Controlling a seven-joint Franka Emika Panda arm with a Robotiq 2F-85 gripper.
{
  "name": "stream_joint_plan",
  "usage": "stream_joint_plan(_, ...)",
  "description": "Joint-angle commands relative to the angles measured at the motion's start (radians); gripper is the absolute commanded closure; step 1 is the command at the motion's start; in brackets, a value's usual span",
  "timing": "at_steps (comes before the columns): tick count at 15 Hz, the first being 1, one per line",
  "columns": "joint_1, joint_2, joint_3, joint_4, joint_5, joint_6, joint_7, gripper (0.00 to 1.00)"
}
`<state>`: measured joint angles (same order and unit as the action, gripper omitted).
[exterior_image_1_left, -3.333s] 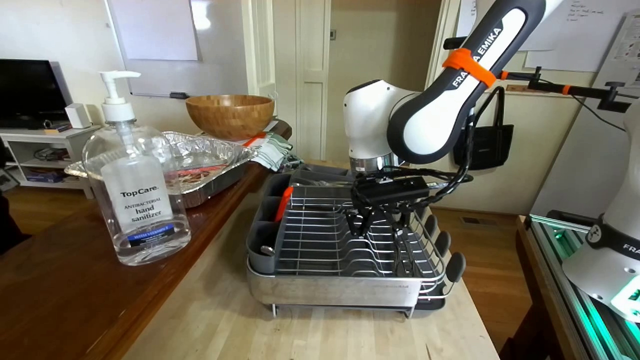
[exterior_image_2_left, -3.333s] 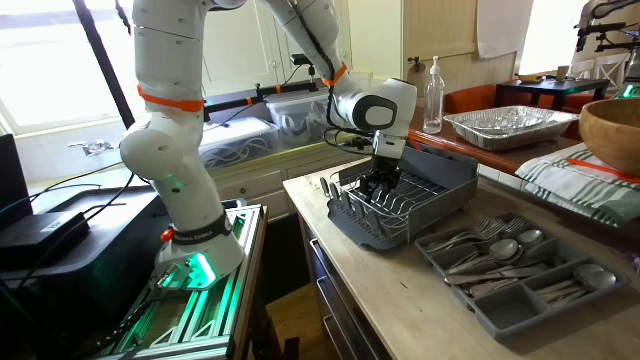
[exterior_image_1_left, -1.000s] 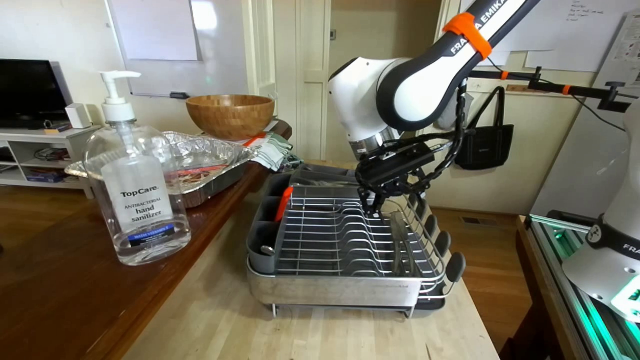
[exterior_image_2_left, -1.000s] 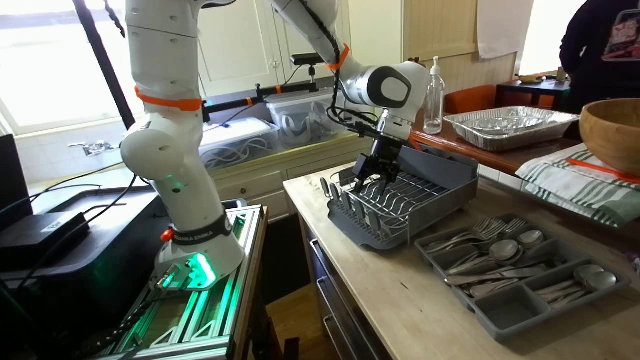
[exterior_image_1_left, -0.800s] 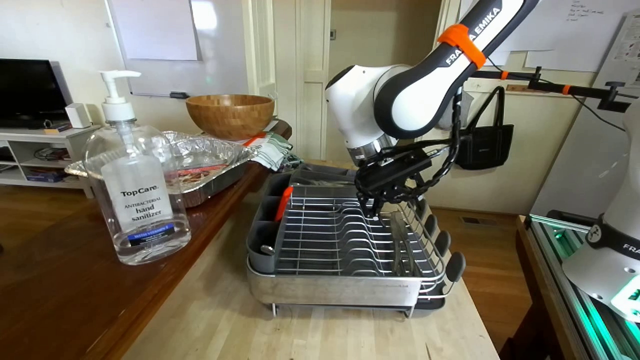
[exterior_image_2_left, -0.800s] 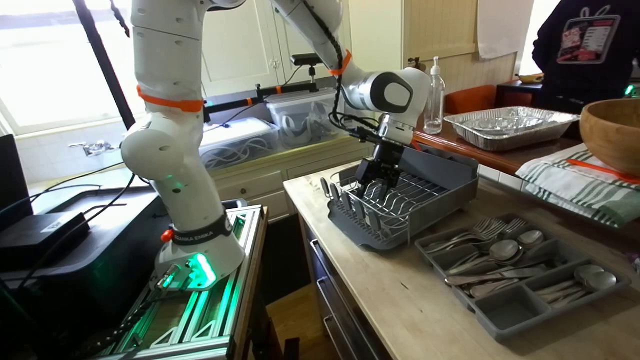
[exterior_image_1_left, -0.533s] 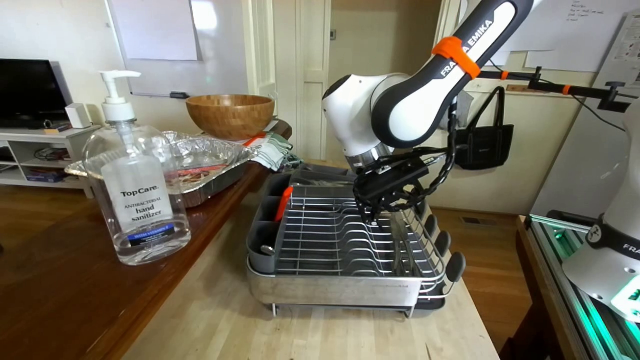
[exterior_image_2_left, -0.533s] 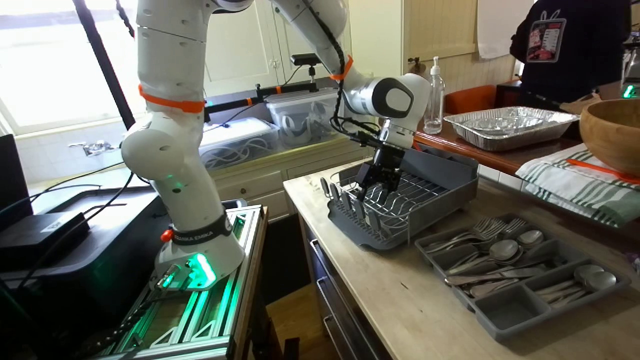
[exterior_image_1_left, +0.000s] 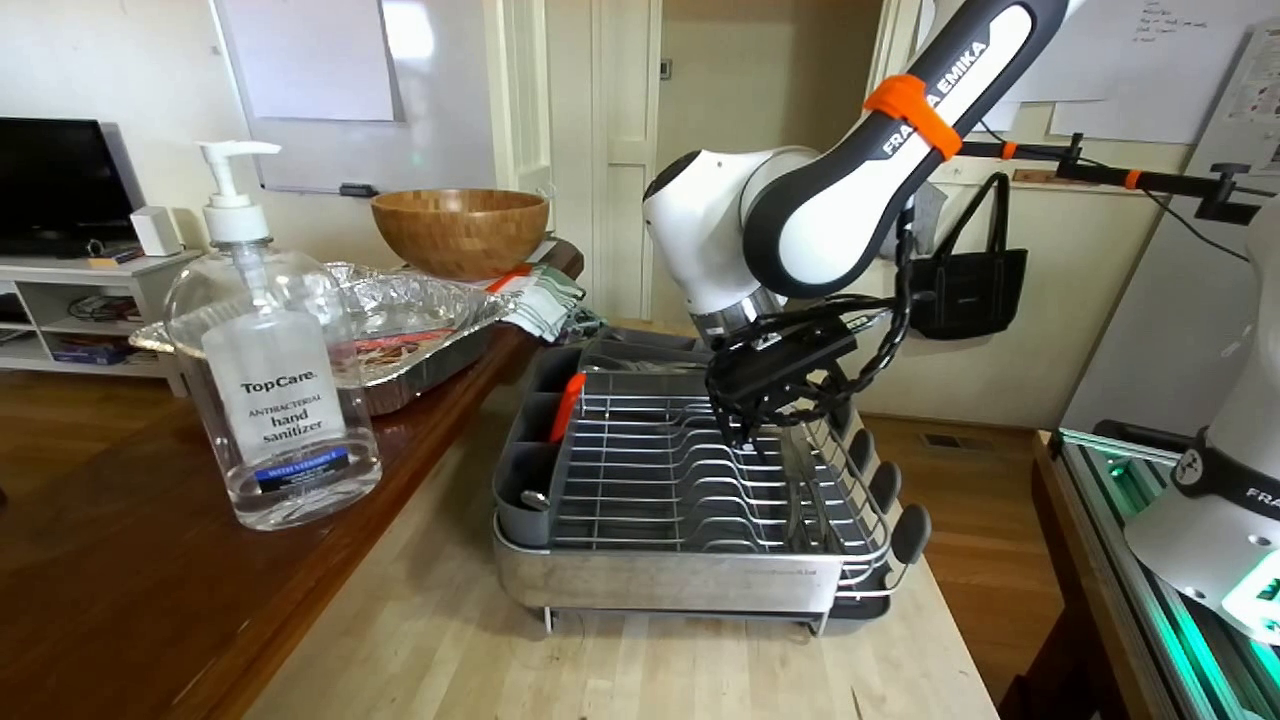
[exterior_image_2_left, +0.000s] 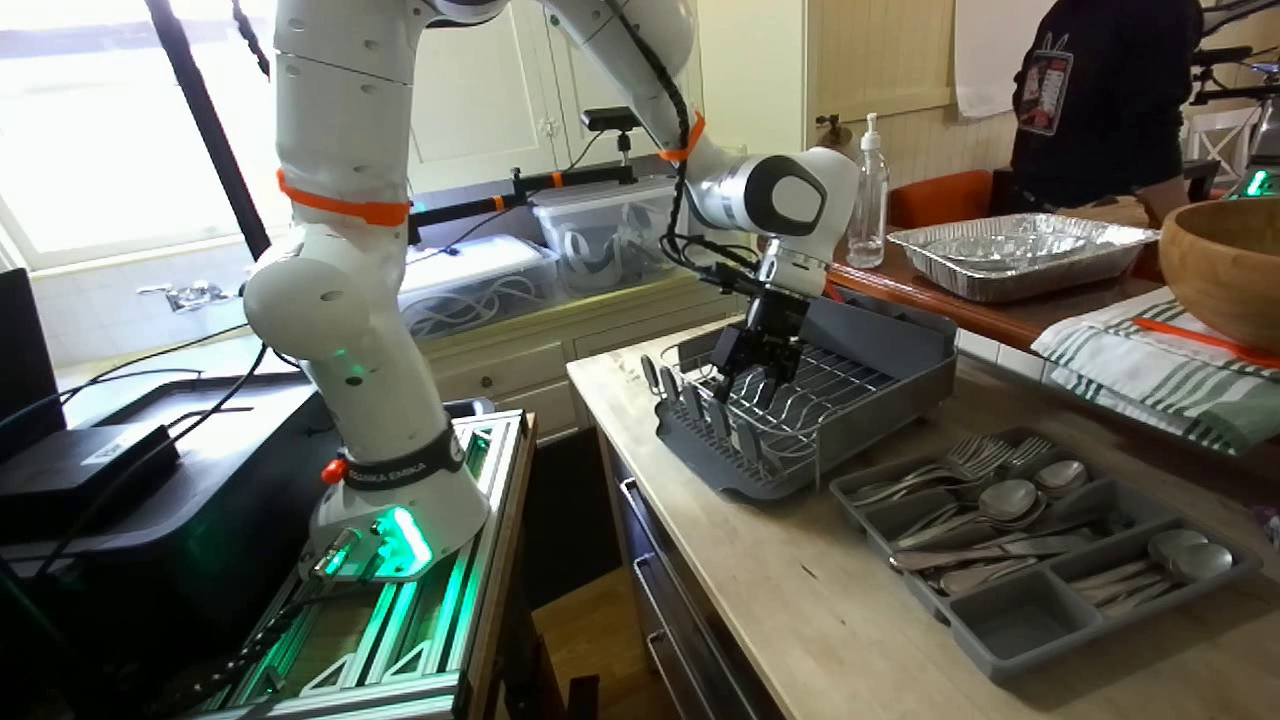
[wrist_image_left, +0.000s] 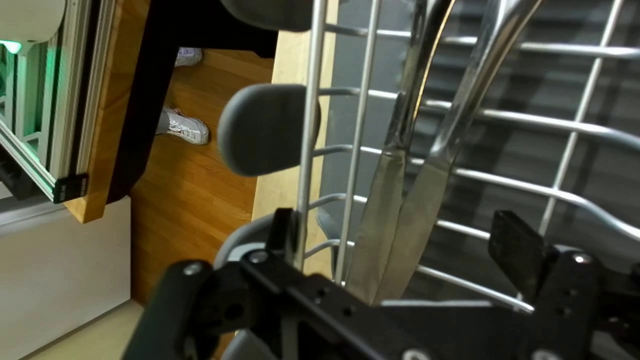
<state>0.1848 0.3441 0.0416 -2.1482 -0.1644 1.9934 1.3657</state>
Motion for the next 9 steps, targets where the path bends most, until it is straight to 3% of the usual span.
stream_joint_plan(1,0.009,0.036,-0.004,0.052,0.012,-0.014,0.011,0.01)
stream_joint_plan(5,0.009,0.058,-0.003,0.069,0.013,-0.008,0.010,0.00)
stream_joint_plan(9,0.006,0.056,0.010,0.110,0.055,-0.112,-0.025,0.00)
